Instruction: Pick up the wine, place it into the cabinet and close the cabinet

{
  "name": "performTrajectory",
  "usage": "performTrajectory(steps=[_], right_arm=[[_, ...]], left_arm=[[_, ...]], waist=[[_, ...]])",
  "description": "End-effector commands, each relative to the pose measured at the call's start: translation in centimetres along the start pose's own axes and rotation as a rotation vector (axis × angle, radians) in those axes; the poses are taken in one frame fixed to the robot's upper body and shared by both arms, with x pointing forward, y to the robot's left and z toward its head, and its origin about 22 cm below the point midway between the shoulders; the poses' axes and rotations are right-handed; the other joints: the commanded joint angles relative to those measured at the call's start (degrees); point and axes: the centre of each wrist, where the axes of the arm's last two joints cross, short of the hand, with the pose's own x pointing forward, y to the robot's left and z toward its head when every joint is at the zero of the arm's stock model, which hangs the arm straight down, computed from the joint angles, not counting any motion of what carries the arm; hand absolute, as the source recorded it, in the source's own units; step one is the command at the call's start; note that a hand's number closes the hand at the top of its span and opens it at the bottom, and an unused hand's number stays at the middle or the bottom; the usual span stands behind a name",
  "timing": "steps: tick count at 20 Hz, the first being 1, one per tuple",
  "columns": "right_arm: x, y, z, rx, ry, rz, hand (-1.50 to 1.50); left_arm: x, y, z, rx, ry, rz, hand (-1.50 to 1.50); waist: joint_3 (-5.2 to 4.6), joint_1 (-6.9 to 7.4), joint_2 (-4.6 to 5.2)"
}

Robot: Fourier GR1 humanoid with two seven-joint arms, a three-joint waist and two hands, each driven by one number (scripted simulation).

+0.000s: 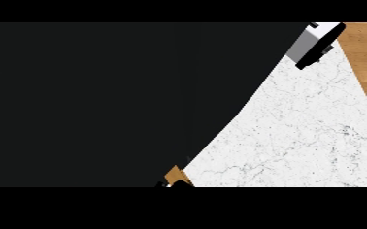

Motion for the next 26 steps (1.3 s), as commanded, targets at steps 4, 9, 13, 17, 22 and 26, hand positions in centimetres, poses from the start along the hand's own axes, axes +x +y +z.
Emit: performTrajectory(steps=[4, 9, 13, 17, 22, 26], right_arm=[[1.7, 0.0, -8.7, -0.033, -0.036, 0.021, 1.5], [3.4, -1.1, -12.6, -0.09, -0.075, 0.123, 1.5], [2.1, -3.3, -14.8, -0.132, -0.047, 0.206, 1.5], [1.2, -6.1, -16.7, -0.177, -0.025, 0.203, 1.5], [-1.7, -8.9, -18.6, -0.204, 0.008, 0.182, 1.5], [-2.1, -11.2, -19.2, -0.234, 0.001, 0.182, 1.5]], left_arm=[[-0.8, 1.4, 0.0, 0.01, -0.005, -0.002, -1.5], [-1.1, 1.1, -0.4, 0.029, 0.021, -0.012, -1.5], [-0.7, 0.1, 0.4, 0.038, -0.012, 0.005, -1.5], [-0.4, -0.8, -0.8, 0.018, -0.014, 0.0, -1.5], [-0.2, 0.6, -1.0, 0.015, 0.009, -0.019, -1.5], [1.4, 0.3, -1.4, 0.011, -0.007, -0.021, -1.5]], waist=[[0.01, 0.79, 0.07], [0.06, -0.38, -0.09], [0.14, -0.68, -0.18], [0.17, -1.08, -0.05], [0.14, -0.49, 0.07], [0.17, -0.4, -0.01]])
